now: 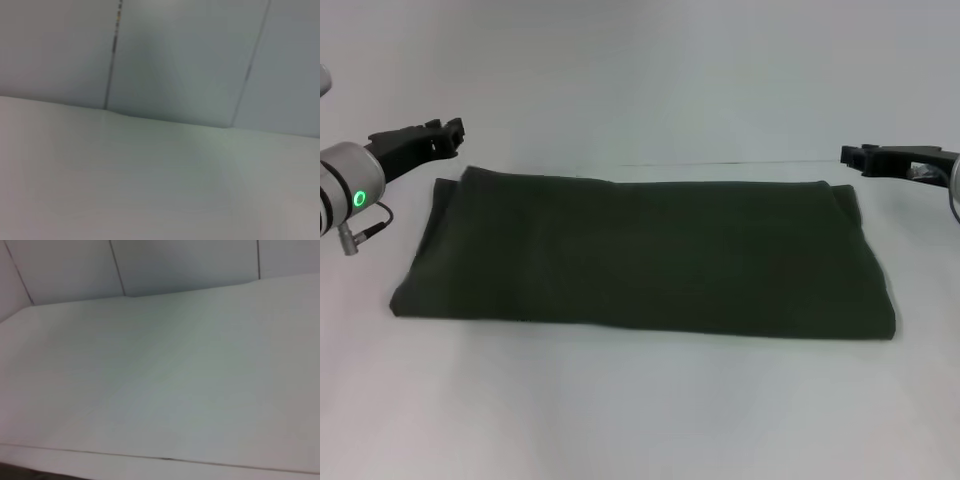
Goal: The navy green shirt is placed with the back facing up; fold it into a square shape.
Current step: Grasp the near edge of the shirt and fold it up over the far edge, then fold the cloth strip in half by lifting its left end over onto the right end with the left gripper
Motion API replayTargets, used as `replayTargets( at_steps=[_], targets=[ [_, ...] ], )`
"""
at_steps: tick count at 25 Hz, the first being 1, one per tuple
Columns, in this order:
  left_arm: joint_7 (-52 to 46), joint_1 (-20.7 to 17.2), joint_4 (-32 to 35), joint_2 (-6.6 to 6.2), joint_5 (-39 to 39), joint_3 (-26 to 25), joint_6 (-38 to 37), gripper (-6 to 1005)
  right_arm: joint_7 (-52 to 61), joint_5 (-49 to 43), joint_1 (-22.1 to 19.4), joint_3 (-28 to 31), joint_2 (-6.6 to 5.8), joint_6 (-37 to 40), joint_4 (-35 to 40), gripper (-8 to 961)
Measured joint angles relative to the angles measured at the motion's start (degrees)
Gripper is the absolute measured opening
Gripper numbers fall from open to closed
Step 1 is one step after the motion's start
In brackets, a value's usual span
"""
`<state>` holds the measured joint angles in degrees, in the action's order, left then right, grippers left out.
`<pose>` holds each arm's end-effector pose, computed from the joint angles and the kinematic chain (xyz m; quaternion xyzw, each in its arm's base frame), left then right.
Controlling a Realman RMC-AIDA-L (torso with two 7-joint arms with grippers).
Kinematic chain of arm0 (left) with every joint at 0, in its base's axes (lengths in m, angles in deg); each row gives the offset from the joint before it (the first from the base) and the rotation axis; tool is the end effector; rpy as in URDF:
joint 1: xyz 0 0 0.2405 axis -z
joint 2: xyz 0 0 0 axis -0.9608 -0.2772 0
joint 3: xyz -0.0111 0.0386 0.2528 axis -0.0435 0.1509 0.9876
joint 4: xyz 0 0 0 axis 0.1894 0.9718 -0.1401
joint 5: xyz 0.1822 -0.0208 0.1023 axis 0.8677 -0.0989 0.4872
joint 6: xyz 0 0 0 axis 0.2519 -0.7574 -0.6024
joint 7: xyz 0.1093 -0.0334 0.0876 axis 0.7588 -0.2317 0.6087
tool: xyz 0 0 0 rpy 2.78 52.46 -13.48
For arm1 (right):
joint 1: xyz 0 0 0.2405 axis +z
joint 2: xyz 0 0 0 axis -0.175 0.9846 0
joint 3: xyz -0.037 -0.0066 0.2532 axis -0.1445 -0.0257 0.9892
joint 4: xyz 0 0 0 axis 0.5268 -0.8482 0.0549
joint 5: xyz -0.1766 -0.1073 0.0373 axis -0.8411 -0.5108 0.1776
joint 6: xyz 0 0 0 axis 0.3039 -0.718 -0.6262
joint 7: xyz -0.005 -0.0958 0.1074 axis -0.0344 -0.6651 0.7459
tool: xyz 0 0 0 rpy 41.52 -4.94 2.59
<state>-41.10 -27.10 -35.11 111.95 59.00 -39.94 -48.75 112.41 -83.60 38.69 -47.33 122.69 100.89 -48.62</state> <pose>-0.2658 0.4668 0.0323 -0.7474 -0.4043 -0.2338 0.4726 0.2767 0.4686 0.0379 -0.7892 0.4220 0.1631 0.4153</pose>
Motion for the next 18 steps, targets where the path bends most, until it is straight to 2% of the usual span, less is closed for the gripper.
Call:
replayTargets(
  at_steps=[5,8,12,15,17,18],
  targets=[
    [-0.22,-0.52,0.18,0.15,-3.14,0.03,1.53,227,0.45,0.2,-0.18,-0.64,0.0,-0.99,0.24,287],
    [-1.21,-2.11,0.88,-0.04,-5.34,0.05,-2.21,342,0.68,0.26,-0.55,-0.55,-0.06,1.2,0.72,412],
    [-5.06,-4.8,1.73,-0.73,-5.08,0.25,-14.13,520,1.8,1.92,-2.58,-0.15,-0.49,10.02,2.83,579],
    [-8.82,-6.73,3.0,-0.55,-3.51,1.13,-20.45,638,2.51,5.14,-5.56,-0.36,-0.24,18.27,6.01,705],
    [-11.95,-8.19,4.54,-0.04,-2.48,2.81,-23.19,717,3.58,6.58,-7.39,-0.44,-0.07,23.44,7.73,722],
    [-13.44,-8.93,5.38,0.13,-2.05,3.75,-24.43,719,4.34,6.9,-8.02,-0.46,-0.08,25.56,8.34,730]
  ],
)
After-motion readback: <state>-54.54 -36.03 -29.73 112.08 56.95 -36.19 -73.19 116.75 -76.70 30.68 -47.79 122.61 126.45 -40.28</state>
